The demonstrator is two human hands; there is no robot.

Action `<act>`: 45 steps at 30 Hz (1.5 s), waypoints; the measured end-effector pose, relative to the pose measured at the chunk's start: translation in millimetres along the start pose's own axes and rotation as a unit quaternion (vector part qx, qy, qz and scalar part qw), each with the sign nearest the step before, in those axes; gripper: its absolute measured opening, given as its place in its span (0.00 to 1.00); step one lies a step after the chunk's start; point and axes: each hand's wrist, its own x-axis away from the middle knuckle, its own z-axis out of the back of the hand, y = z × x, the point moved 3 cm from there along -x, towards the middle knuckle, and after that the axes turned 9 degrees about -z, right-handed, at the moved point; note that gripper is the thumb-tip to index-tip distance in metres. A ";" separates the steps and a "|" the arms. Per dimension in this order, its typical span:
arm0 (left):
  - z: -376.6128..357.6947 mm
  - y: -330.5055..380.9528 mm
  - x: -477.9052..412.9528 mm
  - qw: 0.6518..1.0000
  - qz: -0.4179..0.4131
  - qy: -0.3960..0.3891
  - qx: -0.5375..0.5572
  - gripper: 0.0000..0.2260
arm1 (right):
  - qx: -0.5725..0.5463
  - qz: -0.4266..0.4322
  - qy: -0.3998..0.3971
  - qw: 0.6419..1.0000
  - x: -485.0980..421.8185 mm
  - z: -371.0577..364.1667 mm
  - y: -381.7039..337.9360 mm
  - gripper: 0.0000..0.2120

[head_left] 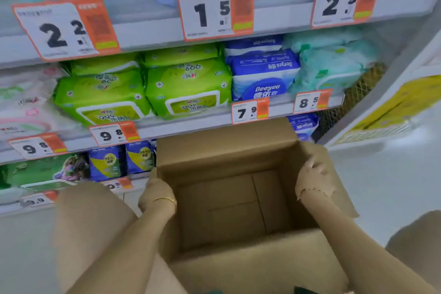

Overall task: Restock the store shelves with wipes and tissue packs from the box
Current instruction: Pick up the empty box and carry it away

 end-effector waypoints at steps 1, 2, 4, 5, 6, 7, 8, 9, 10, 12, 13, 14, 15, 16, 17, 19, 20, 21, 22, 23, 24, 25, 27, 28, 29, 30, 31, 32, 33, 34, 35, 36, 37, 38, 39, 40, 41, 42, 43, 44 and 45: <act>-3.1 -1.0 2.0 1.000 0.009 0.013 0.005 0.18 | 0.003 0.013 0.028 1.000 -5.2 -2.1 -0.4 0.30; -3.8 -0.3 5.7 1.000 0.019 0.016 0.006 0.17 | 0.004 0.027 0.045 0.999 -9.9 -3.6 0.3 0.29; -1.6 4.0 9.7 1.000 0.019 0.015 -0.003 0.17 | -0.023 0.040 0.038 0.998 -21.3 -4.2 3.7 0.25; -0.6 6.4 12.9 1.000 0.017 0.006 -0.008 0.17 | -0.050 0.033 0.011 0.998 -25.4 -2.3 8.2 0.24; 0.7 9.9 17.5 1.000 0.014 -0.003 -0.009 0.17 | -0.069 0.025 -0.013 0.997 -27.6 1.3 14.5 0.24; 2.7 13.0 23.7 1.000 0.011 -0.010 -0.011 0.17 | -0.078 0.016 -0.032 0.996 -28.0 5.3 23.4 0.24; 4.8 18.3 30.8 1.000 0.005 -0.016 -0.014 0.17 | -0.077 0.010 -0.044 0.996 -28.5 9.0 34.1 0.22; 7.2 25.1 36.4 1.000 -0.005 -0.021 -0.021 0.17 | -0.071 0.009 -0.051 0.996 -29.0 13.0 45.8 0.20; 10.6 33.2 41.9 0.999 -0.015 -0.026 -0.028 0.17 | -0.066 0.007 -0.059 0.996 -28.8 17.3 58.2 0.19; 17.7 49.2 53.9 0.998 -0.031 -0.037 -0.035 0.16 | -0.059 -0.005 -0.076 0.995 -27.5 26.4 86.7 0.17; 20.0 57.1 60.0 0.998 -0.029 -0.041 -0.032 0.16 | -0.058 -0.015 -0.082 0.995 -27.3 31.6 101.1 0.16; 20.9 63.6 65.5 0.999 -0.018 -0.045 -0.015 0.17 | -0.057 -0.023 -0.089 0.994 -26.0 38.1 114.3 0.14; 22.9 71.3 71.8 0.999 -0.001 -0.045 0.012 0.20 | -0.058 -0.030 -0.095 0.993 -23.4 44.9 127.1 0.12; 25.0 78.9 77.7 0.999 0.007 -0.042 0.027 0.22 | -0.061 -0.036 -0.098 0.993 -18.8 52.4 139.7 0.11; 28.9 86.7 83.7 0.999 0.000 -0.034 0.028 0.23 | -0.067 -0.044 -0.101 0.992 -13.1 57.8 152.5 0.10; 39.5 104.4 95.9 0.999 -0.033 -0.025 0.016 0.23 | -0.088 -0.071 -0.112 0.987 3.8 64.7 183.6 0.10; 45.5 116.2 101.4 0.998 -0.061 -0.032 0.006 0.21 | -0.101 -0.085 -0.116 0.984 14.6 66.8 200.5 0.10; 52.0 130.5 108.4 0.995 -0.091 -0.045 -0.008 0.19 | -0.112 -0.100 -0.121 0.981 26.3 68.0 218.5 0.10; 57.5 146.4 115.8 0.991 -0.121 -0.055 -0.029 0.18 | -0.124 -0.116 -0.125 0.977 36.4 68.8 235.0 0.11; 61.4 162.7 123.9 0.987 -0.142 -0.055 -0.047 0.17 | -0.138 -0.136 -0.125 0.973 43.0 68.7 251.8 0.11; 63.6 179.1 134.5 0.982 -0.162 -0.055 -0.085 0.17 | -0.149 -0.160 -0.125 0.968 47.5 68.9 270.1 0.10; 63.6 197.1 149.4 0.974 -0.183 -0.058 -0.120 0.18 | -0.161 -0.182 -0.128 0.962 49.3 69.7 290.3 0.10; 52.6 238.8 178.2 0.959 -0.226 -0.057 -0.164 0.20 | -0.187 -0.209 -0.121 0.952 39.2 72.0 333.1 0.09; 45.1 260.5 193.1 0.956 -0.238 -0.048 -0.166 0.18 | -0.196 -0.221 -0.122 0.948 31.7 74.1 357.2 0.09; 37.8 281.6 209.5 0.954 -0.244 -0.034 -0.169 0.17 | -0.203 -0.233 -0.122 0.943 24.3 77.1 382.7 0.09; 29.3 303.8 227.0 0.950 -0.254 -0.027 -0.177 0.17 | -0.211 -0.246 -0.123 0.938 17.6 80.7 408.9 0.09; 20.1 327.0 244.6 0.947 -0.264 -0.027 -0.182 0.17 | -0.221 -0.258 -0.124 0.932 11.3 83.5 435.8 0.10; 10.4 352.7 262.8 0.944 -0.275 -0.027 -0.179 0.17 | -0.233 -0.270 -0.123 0.926 5.2 86.0 463.4 0.10; 1.1 379.6 281.6 0.942 -0.285 -0.024 -0.176 0.17 | -0.251 -0.285 -0.125 0.917 -0.7 88.1 491.6 0.11; -9.3 407.8 299.4 0.934 -0.308 -0.011 -0.182 0.17 | -0.276 -0.303 -0.130 0.903 -5.6 88.7 519.8 0.11; -20.9 435.7 316.8 0.920 -0.337 0.001 -0.199 0.18 | -0.305 -0.322 -0.135 0.886 -8.9 88.8 547.8 0.12; -33.4 461.7 334.2 0.905 -0.366 0.005 -0.216 0.20 | -0.334 -0.340 -0.141 0.868 -9.7 88.5 574.1 0.12; -47.9 487.2 352.1 0.891 -0.397 0.004 -0.220 0.23 | -0.360 -0.361 -0.141 0.849 -8.5 87.5 599.1 0.12; -63.4 511.9 372.8 0.877 -0.426 -0.009 -0.223 0.25 | -0.383 -0.383 -0.137 0.829 -6.3 86.7 621.7 0.11; -80.0 534.8 395.3 0.863 -0.452 -0.027 -0.224 0.26 | -0.406 -0.411 -0.133 0.805 -3.1 85.8 640.3 0.11; -96.4 555.6 419.3 0.852 -0.471 -0.046 -0.223 0.27 | -0.433 -0.442 -0.133 0.774 0.7 86.6 655.1 0.11; -113.2 571.9 443.8 0.849 -0.475 -0.071 -0.218 0.27 | -0.469 -0.474 -0.136 0.733 3.0 87.4 664.9 0.11; -129.2 585.1 468.6 0.853 -0.468 -0.103 -0.207 0.27 | -0.510 -0.503 -0.134 0.684 3.4 89.8 671.6 0.11; -145.5 596.7 492.1 0.860 -0.453 -0.137 -0.193 0.28 | -0.551 -0.531 -0.128 0.631 1.2 92.2 676.6 0.12; -160.4 608.8 514.4 0.866 -0.436 -0.167 -0.181 0.29 | -0.589 -0.555 -0.117 0.575 -2.8 95.1 680.5 0.13; -174.0 621.6 535.0 0.869 -0.423 -0.189 -0.175 0.30 | -0.622 -0.576 -0.104 0.520 -8.2 98.2 685.0 0.15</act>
